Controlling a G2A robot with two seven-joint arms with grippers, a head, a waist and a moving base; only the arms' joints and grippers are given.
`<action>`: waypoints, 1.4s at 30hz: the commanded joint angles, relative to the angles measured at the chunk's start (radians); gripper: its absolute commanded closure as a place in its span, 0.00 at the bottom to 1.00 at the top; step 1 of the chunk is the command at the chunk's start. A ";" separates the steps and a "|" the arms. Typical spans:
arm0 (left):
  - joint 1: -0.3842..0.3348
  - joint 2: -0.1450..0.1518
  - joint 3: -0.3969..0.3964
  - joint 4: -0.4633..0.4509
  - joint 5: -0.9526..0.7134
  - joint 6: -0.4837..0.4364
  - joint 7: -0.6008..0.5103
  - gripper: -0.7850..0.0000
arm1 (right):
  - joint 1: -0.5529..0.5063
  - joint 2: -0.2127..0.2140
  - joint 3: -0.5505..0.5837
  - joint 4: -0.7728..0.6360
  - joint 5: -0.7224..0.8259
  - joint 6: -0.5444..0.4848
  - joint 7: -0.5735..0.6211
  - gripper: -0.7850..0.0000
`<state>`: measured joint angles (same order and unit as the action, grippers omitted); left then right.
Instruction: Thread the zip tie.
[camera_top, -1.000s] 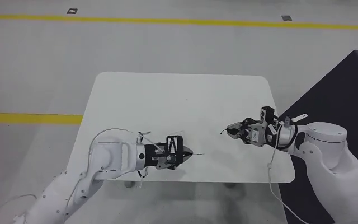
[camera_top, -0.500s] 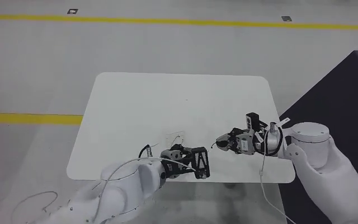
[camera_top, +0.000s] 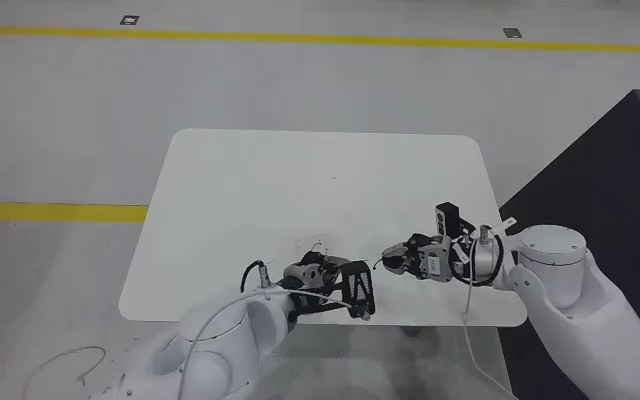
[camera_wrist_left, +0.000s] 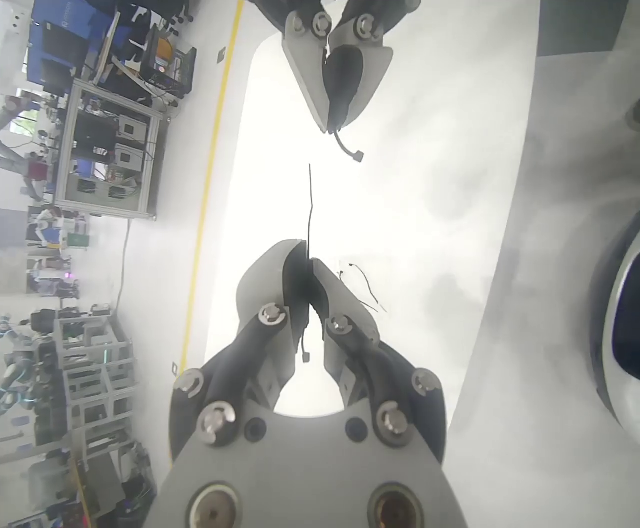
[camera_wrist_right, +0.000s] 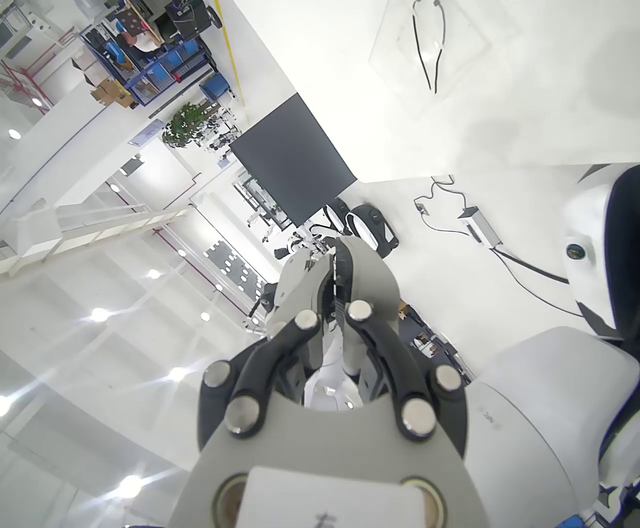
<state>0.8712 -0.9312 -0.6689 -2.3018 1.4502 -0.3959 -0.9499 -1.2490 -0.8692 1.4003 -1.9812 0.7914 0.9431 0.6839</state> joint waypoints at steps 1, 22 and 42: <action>0.011 -0.003 0.010 -0.005 0.038 -0.006 -0.006 1.00 | -0.001 0.002 0.000 -0.001 0.002 0.003 0.010 1.00; 0.041 -0.045 0.037 0.009 0.131 -0.118 -0.026 1.00 | 0.005 0.004 -0.003 0.008 0.083 0.013 -0.068 1.00; 0.064 -0.082 0.005 0.023 0.139 -0.133 -0.033 1.00 | 0.038 0.007 -0.060 0.005 0.071 0.025 -0.083 1.00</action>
<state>0.9331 -1.0113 -0.6614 -2.2787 1.5892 -0.5260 -0.9824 -1.2118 -0.8626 1.3400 -1.9766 0.8615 0.9678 0.6008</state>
